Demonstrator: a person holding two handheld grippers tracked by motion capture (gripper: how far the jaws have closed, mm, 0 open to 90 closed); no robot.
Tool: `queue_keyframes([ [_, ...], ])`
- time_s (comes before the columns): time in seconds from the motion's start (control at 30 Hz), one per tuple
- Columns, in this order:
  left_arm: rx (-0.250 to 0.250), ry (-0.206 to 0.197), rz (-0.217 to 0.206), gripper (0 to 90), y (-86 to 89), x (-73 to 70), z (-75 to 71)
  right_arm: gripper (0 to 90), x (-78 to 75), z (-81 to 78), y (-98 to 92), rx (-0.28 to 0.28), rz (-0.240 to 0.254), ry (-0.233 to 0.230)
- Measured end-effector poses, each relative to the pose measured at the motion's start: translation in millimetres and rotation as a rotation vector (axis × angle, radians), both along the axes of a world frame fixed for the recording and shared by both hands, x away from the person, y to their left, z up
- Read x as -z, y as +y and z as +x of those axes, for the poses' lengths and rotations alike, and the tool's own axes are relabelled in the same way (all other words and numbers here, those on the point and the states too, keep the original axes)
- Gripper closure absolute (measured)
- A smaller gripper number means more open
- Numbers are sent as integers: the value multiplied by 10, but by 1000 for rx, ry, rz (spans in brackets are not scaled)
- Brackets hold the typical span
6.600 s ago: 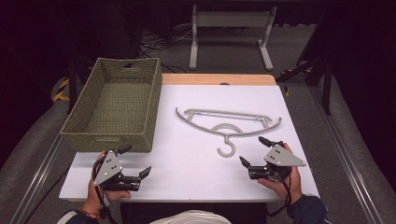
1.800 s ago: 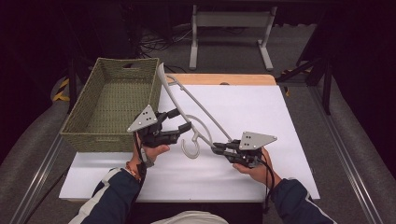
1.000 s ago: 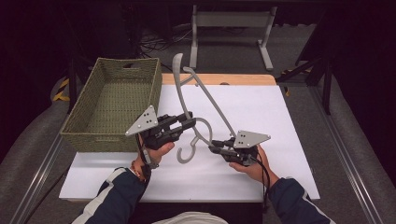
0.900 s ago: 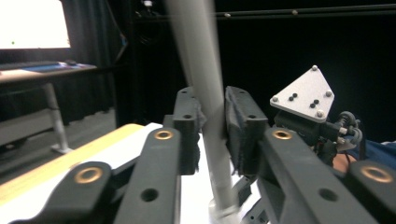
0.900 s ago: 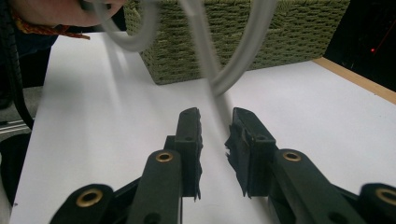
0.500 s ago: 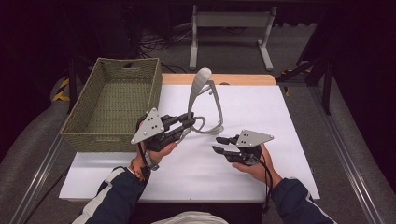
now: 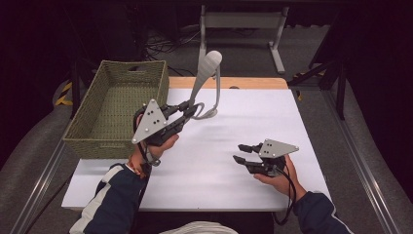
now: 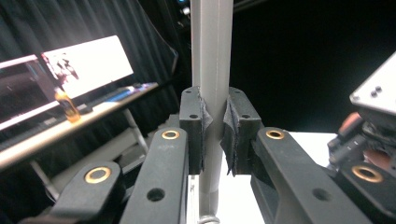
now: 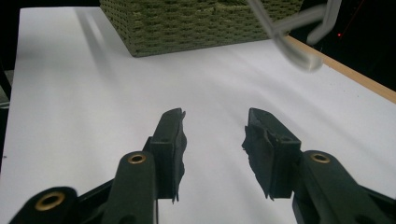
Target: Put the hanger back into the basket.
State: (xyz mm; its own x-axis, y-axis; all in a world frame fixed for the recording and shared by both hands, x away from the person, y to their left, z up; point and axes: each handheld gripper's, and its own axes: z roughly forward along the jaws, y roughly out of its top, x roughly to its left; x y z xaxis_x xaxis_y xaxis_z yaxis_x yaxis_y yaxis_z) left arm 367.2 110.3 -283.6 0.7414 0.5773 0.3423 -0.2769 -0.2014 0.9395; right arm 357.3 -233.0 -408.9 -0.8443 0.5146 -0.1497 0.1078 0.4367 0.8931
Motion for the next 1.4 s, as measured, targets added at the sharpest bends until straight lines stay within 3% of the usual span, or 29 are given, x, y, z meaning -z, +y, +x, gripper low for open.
queue_keyframes([
  [0.23,-78,-87,5,797,262,-237,-95,537,29,7,21,-4,-9,10],
  [0.37,-138,-94,8,797,497,-258,-91,511,56,12,47,-7,-24,20],
  [0.57,-269,-102,26,797,930,-245,-87,465,86,22,95,-19,-38,32],
  [0.67,-322,-87,26,797,1132,-186,-40,445,115,35,130,-26,-54,45],
  [0.77,-391,-65,68,797,1273,-73,35,429,134,32,155,-38,-70,50],
  [0.93,-437,-33,78,797,1403,63,131,420,147,26,175,-52,-83,56],
  [1.03,-499,-22,133,797,1456,166,251,419,153,28,178,-53,-89,57],
  [1.2,-572,-4,191,797,1558,358,447,417,166,37,186,-56,-96,62],
  [1.4,-590,38,215,797,1648,562,572,414,185,31,211,-57,-127,52],
])
